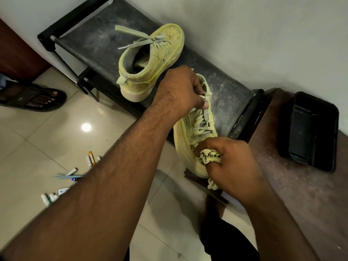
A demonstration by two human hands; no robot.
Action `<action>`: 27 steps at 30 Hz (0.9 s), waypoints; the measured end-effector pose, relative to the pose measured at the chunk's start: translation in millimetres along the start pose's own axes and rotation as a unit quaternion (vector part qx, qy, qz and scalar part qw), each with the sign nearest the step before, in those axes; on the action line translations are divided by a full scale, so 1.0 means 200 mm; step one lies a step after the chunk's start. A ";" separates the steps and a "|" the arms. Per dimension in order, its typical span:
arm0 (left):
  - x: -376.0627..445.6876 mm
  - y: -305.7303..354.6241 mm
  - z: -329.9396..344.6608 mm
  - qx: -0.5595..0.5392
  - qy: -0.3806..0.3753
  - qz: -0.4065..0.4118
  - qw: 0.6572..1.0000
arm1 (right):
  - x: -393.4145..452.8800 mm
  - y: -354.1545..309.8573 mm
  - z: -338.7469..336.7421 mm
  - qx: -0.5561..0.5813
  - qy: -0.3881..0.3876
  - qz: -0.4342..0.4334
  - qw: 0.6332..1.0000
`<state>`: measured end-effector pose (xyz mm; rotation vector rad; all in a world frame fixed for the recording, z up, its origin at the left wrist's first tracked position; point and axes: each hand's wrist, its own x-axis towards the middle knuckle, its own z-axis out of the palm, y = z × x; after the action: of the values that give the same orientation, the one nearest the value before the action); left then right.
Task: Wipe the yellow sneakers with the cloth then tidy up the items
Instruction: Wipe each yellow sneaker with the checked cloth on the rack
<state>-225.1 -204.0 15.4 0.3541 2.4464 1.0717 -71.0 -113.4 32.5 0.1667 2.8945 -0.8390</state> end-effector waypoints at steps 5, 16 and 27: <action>0.00 0.01 0.00 0.013 0.004 -0.003 1.000 | 0.04 -0.03 0.09 -0.097 0.065 0.047 0.992; -0.01 0.01 0.00 0.002 0.019 -0.007 1.000 | 0.05 -0.12 0.07 -0.150 -0.038 0.037 0.987; -0.02 0.01 0.00 -0.012 0.023 0.003 1.000 | 0.06 -0.14 -0.02 -0.124 -0.109 0.073 0.984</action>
<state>-221.5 -204.0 17.1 0.3316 2.4718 1.1223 -86.9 -132.7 49.2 0.2409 2.7088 -0.4373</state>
